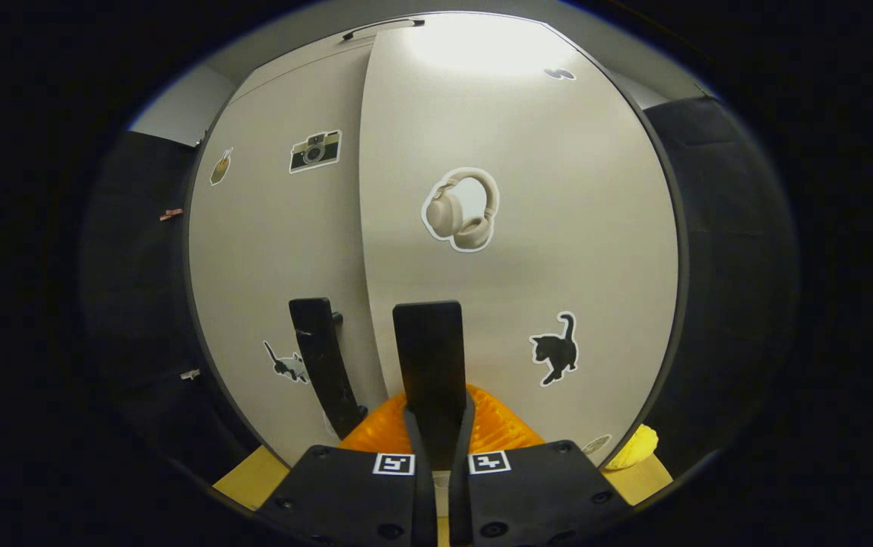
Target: Open the right door of the double-door shoe cabinet with the right hand, and open the left door with the left hand.
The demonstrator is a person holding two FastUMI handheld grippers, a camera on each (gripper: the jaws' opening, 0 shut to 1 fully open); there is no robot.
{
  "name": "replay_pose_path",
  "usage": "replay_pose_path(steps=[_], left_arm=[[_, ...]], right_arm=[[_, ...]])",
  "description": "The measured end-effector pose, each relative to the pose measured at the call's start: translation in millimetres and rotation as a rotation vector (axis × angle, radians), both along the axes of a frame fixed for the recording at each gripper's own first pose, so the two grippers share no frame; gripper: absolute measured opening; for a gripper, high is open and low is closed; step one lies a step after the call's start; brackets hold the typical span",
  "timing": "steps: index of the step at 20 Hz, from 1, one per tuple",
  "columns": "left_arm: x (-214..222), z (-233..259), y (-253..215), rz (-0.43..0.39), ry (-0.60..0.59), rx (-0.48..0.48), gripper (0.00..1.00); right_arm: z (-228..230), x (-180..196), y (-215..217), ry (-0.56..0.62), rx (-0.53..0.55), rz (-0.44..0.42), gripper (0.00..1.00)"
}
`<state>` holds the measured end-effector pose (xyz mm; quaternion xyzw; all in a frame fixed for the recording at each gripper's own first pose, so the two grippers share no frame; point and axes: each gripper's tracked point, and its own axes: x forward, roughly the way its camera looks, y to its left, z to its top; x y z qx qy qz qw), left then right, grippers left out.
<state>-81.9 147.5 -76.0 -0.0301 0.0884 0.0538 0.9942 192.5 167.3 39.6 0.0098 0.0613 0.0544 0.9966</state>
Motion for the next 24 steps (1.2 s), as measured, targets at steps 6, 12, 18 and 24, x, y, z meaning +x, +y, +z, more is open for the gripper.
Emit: replay_pose_path(steps=[6, 12, 18, 24], left_arm=[[0.7, -11.2, -41.6, -0.093, 0.027, 0.011, 0.95], [-9.1, 16.0, -86.9, -0.104, -0.033, 0.06, 0.95], [-28.3, 24.0, -138.1, -0.055, -0.032, 0.075, 0.95], [-51.2, 28.4, -179.8, 0.009, -0.043, 0.073, 0.95]], right_arm=[[4.2, -13.0, -6.8, -0.008, 0.003, 0.005, 0.11], [5.7, -19.6, -11.3, -0.014, 0.008, 0.079, 0.11], [9.2, -28.8, -16.5, -0.015, 0.021, 0.194, 0.11], [12.1, -41.2, -28.5, -0.022, 0.039, 0.288, 0.11]])
